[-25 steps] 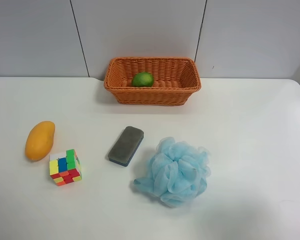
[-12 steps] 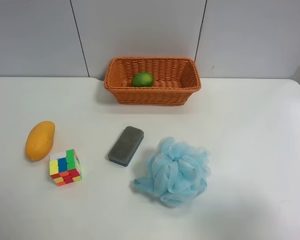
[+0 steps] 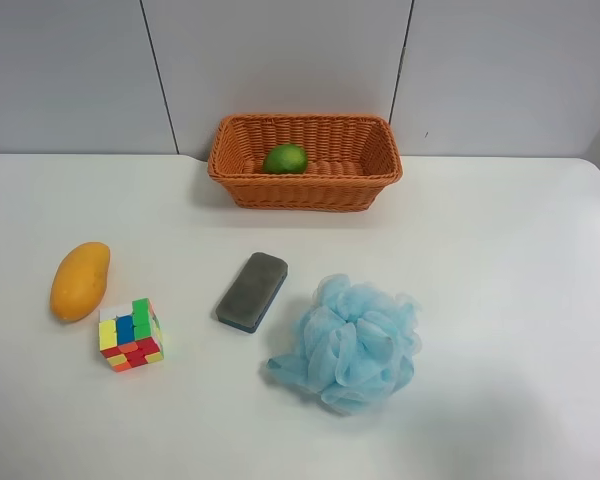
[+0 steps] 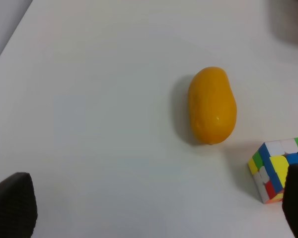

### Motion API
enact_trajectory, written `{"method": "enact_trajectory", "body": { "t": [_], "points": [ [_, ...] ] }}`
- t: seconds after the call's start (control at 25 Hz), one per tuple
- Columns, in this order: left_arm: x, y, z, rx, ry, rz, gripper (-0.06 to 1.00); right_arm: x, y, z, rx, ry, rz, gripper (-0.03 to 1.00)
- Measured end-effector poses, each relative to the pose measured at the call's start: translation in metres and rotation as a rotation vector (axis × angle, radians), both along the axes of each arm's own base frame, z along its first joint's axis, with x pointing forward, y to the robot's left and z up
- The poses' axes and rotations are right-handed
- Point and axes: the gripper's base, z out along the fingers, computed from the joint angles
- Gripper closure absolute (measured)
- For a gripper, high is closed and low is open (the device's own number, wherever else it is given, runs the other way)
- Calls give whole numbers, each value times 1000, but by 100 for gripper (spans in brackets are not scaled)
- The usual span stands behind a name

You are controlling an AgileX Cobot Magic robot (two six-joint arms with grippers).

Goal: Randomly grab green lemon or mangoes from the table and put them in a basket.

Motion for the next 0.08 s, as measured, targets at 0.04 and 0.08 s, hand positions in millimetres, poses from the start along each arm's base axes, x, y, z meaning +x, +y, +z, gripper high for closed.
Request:
{"method": "enact_trajectory", "body": {
  "t": [0.04, 0.08],
  "points": [
    [0, 0, 0, 0, 0, 0, -5, 0, 0, 0, 0, 0, 0, 5],
    [0, 0, 0, 0, 0, 0, -5, 0, 0, 0, 0, 0, 0, 5]
  ]
}}
